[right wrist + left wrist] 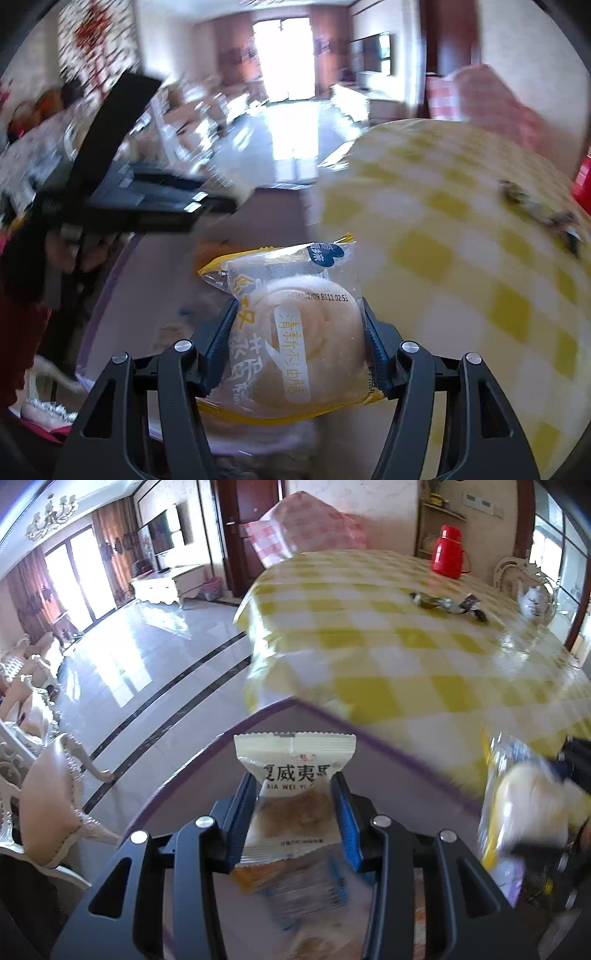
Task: Organize snacks
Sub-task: 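Open both grippers over the purple box to drop the packets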
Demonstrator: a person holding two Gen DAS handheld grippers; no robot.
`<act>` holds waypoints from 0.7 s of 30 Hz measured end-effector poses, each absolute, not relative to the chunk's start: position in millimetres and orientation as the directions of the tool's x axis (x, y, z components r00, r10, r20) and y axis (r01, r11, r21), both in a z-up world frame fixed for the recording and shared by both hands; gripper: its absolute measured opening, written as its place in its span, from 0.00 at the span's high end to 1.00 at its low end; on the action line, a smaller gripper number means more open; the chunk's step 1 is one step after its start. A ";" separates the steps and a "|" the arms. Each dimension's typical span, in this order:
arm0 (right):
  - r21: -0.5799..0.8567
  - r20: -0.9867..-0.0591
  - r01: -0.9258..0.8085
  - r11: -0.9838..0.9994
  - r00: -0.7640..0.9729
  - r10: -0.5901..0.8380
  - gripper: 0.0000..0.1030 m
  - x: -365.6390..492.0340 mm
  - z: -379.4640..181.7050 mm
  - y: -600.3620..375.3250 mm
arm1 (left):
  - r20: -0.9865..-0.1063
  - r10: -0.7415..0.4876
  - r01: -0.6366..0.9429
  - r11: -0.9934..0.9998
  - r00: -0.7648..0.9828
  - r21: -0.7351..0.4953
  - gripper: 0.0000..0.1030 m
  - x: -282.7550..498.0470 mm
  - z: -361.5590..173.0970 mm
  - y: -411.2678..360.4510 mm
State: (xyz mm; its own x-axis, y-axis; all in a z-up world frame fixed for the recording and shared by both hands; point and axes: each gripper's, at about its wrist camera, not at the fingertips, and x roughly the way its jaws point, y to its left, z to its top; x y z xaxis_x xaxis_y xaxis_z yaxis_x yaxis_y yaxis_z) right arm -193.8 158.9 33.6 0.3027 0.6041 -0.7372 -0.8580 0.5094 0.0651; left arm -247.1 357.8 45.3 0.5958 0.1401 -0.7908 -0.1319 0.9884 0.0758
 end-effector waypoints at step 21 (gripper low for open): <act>0.211 -0.659 -0.815 0.540 0.289 0.694 0.28 -169.7 47.5 132.9 | -0.711 0.254 -0.129 0.966 0.656 0.226 0.05 -230.1 61.8 322.2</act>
